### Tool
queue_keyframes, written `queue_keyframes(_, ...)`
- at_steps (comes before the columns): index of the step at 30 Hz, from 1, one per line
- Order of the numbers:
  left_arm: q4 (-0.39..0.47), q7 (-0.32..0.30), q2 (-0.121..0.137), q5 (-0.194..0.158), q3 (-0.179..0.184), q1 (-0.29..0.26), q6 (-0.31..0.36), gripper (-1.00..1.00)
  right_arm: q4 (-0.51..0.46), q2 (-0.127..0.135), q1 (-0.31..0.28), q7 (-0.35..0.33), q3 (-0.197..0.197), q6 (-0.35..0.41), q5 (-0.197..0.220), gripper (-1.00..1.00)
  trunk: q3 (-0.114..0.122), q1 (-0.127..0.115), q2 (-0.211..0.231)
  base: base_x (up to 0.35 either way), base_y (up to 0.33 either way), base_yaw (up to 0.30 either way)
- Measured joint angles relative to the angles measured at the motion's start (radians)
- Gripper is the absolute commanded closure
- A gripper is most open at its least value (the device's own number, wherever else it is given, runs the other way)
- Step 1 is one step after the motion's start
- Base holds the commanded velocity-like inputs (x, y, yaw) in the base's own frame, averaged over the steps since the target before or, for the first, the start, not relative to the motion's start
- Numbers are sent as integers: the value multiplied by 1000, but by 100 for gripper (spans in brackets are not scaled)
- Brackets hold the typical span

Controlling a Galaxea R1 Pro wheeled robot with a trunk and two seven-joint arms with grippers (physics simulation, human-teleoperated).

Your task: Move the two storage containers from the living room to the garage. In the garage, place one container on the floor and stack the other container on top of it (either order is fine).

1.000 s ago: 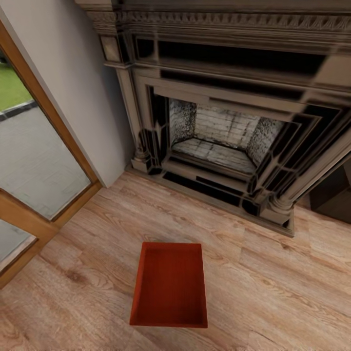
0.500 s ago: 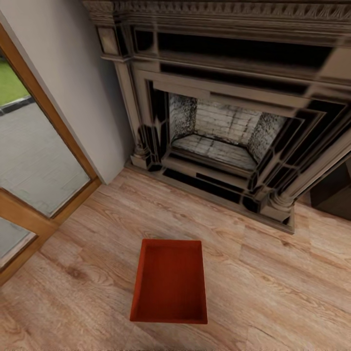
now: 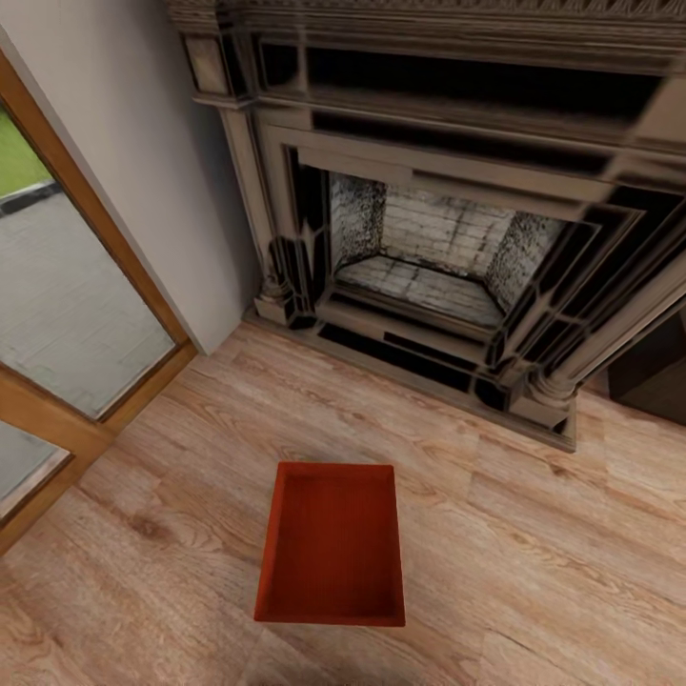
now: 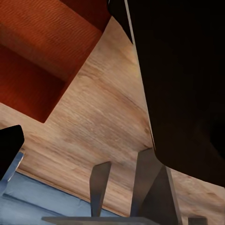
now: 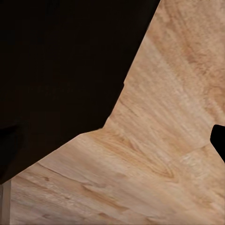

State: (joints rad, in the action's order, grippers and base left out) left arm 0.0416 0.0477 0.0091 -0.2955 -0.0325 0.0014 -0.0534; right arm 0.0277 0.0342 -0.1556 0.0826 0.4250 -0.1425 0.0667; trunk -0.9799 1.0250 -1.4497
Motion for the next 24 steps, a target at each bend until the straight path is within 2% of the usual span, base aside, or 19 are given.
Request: queue_keyframes(24,0,0,-1,0,1,0,0,-100,0,-7,0,-10,2,-5,1,-100,-1,0,0,0,0,0)
